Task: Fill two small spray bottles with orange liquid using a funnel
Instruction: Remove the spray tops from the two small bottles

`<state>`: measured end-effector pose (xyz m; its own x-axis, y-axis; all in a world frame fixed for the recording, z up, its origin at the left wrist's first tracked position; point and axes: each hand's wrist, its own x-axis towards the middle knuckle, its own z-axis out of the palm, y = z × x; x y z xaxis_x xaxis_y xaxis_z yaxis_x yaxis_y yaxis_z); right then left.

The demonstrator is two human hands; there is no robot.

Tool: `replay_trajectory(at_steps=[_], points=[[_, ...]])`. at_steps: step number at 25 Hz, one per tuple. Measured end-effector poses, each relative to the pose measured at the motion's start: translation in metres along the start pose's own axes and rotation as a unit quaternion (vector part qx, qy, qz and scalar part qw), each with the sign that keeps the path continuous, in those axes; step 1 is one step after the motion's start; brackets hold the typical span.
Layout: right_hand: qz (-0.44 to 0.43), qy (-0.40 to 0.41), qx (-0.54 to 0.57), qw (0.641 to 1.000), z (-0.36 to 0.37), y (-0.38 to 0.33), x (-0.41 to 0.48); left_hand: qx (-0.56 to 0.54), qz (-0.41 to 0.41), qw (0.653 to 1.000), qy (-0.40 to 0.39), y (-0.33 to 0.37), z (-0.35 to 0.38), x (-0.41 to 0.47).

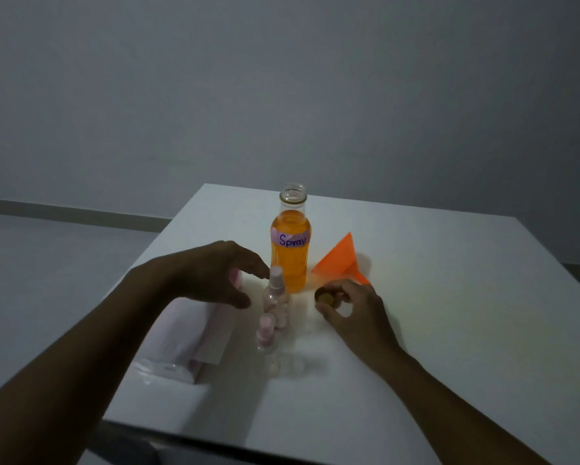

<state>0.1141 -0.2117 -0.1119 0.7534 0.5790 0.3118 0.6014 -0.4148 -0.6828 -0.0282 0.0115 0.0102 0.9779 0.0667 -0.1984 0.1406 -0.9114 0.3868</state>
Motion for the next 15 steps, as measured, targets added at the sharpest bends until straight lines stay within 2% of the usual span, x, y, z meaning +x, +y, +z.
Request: replay_trajectory(at_steps=[6,11,15], points=[[0.025,-0.022,0.005,0.999,-0.021,-0.002,-0.017,-0.068,0.028,0.997,0.039,0.012,0.022,0.006],[0.003,-0.121,-0.107,0.987,-0.069,0.026,-0.051,-0.100,0.008,0.983,0.154,0.026,0.003,-0.001],[0.004,-0.194,-0.187,0.963,-0.103,0.039,-0.076,-0.114,0.033,0.963,0.243,0.079,-0.012,-0.001]])
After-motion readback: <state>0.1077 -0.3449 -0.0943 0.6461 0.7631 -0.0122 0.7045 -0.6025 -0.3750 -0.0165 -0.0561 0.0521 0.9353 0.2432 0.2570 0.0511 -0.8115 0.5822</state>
